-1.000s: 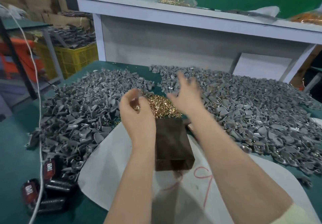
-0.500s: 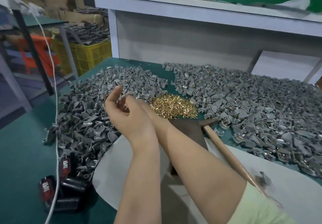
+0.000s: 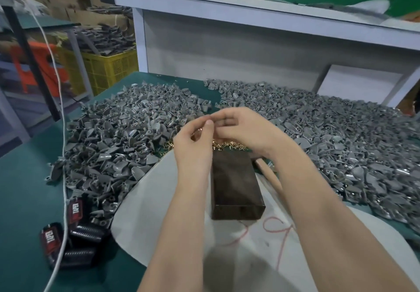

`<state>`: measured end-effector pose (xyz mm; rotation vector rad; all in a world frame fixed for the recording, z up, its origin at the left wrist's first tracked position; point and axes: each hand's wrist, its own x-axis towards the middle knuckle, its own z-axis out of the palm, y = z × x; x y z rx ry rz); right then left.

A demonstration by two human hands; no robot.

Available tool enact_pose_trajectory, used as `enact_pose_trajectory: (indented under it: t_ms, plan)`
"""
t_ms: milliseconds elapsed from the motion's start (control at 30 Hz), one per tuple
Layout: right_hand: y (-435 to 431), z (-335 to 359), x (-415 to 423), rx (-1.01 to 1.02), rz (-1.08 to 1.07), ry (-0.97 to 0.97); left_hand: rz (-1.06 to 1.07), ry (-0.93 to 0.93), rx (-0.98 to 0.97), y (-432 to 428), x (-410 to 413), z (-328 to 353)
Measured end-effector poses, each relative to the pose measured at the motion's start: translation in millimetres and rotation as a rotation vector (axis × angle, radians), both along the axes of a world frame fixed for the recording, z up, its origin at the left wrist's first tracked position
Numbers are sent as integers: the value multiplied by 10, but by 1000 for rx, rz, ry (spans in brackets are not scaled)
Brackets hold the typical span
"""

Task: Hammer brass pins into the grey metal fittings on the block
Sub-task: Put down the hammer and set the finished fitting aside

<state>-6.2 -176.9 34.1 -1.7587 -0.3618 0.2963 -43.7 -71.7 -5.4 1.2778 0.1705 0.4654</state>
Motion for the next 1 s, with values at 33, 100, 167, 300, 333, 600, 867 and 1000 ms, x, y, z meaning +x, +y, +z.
enact_pose_trajectory:
  t_ms: [33,100,167,300,333,600,867,1000]
  plan:
    - [-44,2,-3,34,10,12,-22,4,-11,-8,-7,-3]
    - [-111,-3,-2,56,-26,6,-63,24,-47,-8,1,-27]
    - [-127,-65,76,-130,-156,-74,-55,48,-82,-1,3,-40]
    - [9,-288,381,-963,-232,-247,4,33,-275,4,15,-23]
    - [73,-352,452,-1068,-210,-209,13,25,-310,6,16,-22]
    - [473,-410,709,-1282,-32,-4,24,47,-309,1,38,-69]
    - [462,-480,690,-1094,-90,-9,5,58,-280,-21,44,-73]
    - [296,-405,650,-855,-389,-178,27,21,-199,-21,39,-70]
